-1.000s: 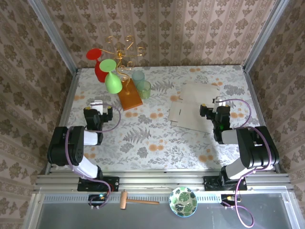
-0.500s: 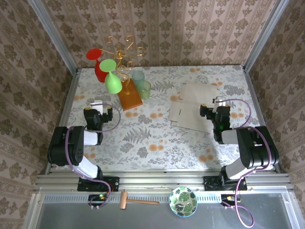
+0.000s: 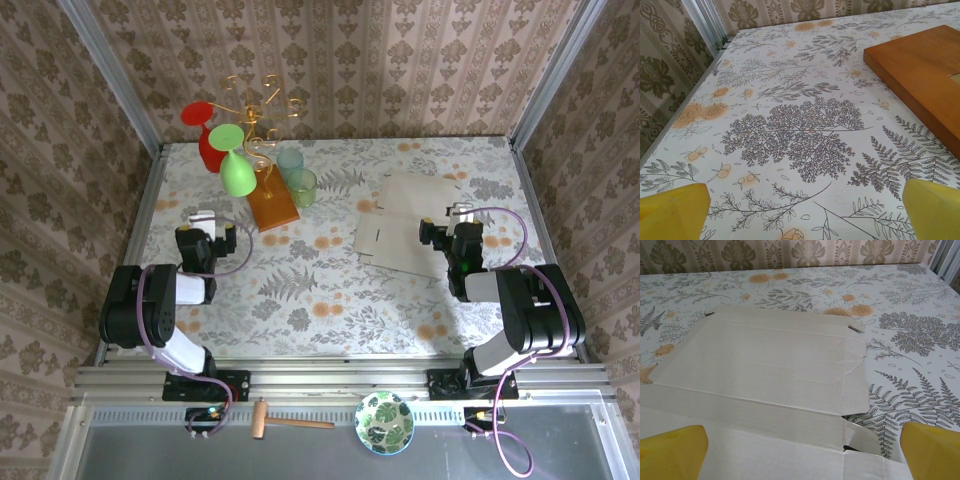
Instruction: Fold the paper box
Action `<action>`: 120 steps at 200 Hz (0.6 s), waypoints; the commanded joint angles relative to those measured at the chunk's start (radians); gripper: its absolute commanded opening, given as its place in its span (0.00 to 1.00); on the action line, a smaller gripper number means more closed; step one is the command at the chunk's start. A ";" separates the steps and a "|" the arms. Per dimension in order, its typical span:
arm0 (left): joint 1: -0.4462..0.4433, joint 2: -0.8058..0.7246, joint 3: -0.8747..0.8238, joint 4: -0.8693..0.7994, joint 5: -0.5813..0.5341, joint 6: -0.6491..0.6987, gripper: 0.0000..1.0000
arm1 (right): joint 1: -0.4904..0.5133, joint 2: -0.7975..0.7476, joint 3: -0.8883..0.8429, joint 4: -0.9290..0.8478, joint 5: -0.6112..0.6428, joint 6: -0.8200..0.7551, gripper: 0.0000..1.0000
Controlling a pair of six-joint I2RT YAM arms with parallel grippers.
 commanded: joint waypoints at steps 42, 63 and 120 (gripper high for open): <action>-0.136 -0.043 -0.147 0.313 -0.239 0.106 1.00 | 0.062 -0.290 0.036 -0.227 0.183 -0.012 1.00; -0.280 -0.165 -0.139 0.300 -0.472 0.235 1.00 | 0.078 -0.450 0.203 -0.463 0.294 0.028 1.00; -0.180 -0.513 0.251 -0.816 -0.184 -0.926 1.00 | -0.001 -0.352 0.731 -1.310 0.114 0.609 0.72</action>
